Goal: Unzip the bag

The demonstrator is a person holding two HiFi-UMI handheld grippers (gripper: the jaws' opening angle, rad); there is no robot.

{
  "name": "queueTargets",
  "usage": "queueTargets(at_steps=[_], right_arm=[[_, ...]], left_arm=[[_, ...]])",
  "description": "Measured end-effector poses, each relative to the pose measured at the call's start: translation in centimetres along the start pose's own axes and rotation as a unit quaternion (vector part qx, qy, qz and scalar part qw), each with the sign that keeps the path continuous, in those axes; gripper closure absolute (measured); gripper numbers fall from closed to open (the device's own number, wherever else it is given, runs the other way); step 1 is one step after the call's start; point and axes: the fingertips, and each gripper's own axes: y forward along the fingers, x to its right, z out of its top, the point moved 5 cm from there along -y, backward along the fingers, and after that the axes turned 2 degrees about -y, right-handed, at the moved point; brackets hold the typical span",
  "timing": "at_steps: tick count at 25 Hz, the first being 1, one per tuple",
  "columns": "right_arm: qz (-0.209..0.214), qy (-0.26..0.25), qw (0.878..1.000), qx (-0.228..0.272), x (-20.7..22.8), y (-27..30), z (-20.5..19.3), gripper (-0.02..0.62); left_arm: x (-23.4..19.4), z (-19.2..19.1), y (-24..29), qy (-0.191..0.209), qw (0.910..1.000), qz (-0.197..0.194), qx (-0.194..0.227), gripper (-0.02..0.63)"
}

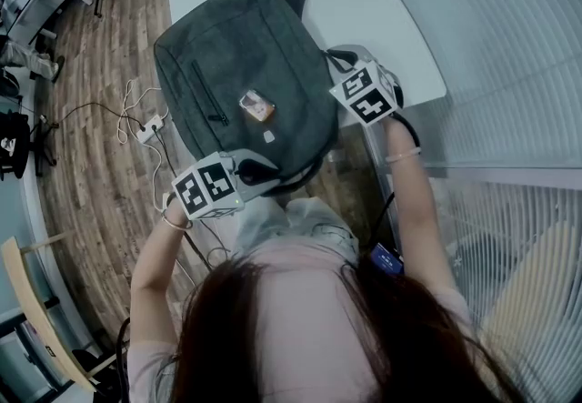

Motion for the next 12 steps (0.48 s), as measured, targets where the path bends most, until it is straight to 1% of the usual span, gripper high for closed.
queueTargets(at_steps=[12], right_arm=[[-0.002,-0.011,1.0,-0.005,0.2,0.45,0.18,0.572]], left_arm=[[0.04,0.18,0.06,-0.004,1.0,0.002,0.003,0.565]])
